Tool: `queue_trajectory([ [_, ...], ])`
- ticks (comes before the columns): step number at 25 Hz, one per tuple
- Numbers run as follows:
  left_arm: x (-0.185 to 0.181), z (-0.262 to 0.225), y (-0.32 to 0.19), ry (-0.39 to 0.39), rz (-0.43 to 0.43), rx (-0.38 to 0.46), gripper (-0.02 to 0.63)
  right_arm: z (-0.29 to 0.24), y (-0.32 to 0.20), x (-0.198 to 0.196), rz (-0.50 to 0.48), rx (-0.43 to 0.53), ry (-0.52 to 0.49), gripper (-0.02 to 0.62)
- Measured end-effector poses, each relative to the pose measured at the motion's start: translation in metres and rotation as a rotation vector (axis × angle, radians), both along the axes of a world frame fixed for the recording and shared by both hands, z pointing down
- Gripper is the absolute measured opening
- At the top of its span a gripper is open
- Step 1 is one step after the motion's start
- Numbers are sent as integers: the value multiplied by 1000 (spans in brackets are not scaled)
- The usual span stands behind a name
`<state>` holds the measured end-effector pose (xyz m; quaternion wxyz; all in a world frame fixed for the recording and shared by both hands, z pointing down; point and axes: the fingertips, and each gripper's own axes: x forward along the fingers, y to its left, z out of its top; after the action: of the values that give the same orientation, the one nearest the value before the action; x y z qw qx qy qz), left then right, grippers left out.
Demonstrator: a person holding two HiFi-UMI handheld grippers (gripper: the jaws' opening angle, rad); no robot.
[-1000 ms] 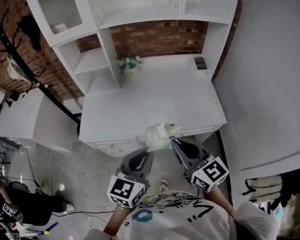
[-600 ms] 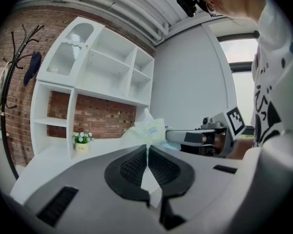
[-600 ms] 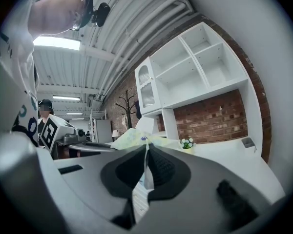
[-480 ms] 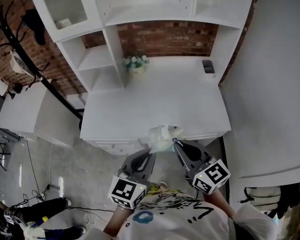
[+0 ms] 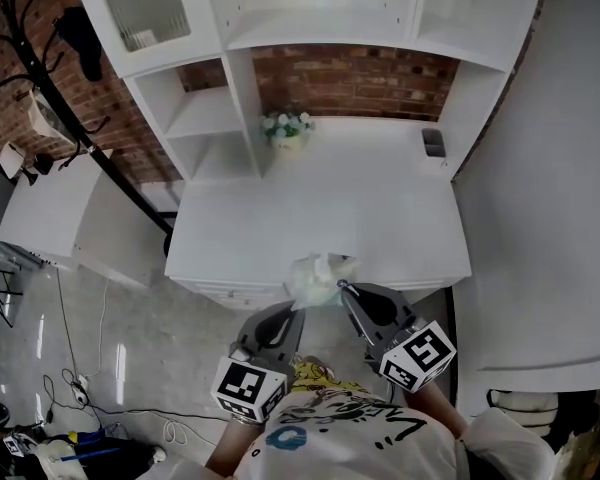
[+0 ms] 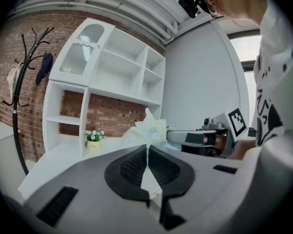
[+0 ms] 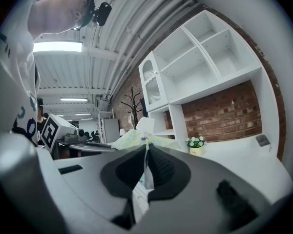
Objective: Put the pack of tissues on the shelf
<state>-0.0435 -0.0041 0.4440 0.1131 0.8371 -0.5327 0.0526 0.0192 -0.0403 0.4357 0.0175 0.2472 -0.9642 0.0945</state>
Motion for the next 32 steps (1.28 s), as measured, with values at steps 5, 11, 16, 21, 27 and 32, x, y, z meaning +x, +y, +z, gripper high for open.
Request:
queue_trajectory([
  [5, 5, 5, -16, -1, 41, -26, 18, 4, -17, 4, 34, -11, 9, 28],
  [11, 8, 6, -57, 3, 88, -10, 17, 7, -53, 10, 89, -10, 6, 28],
  [16, 1, -3, -96, 0, 113, 12, 18, -1, -89, 3, 113, -6, 2, 28],
  [21, -12, -11, -133, -1, 128, 25, 17, -9, -125, -10, 124, 12, 2, 28],
  [27, -31, -21, -174, -6, 144, 49, 18, -21, -163, -27, 138, 32, -15, 28],
  [32, -42, -37, -205, -12, 161, 86, 17, -39, -193, -38, 145, 65, -29, 28],
])
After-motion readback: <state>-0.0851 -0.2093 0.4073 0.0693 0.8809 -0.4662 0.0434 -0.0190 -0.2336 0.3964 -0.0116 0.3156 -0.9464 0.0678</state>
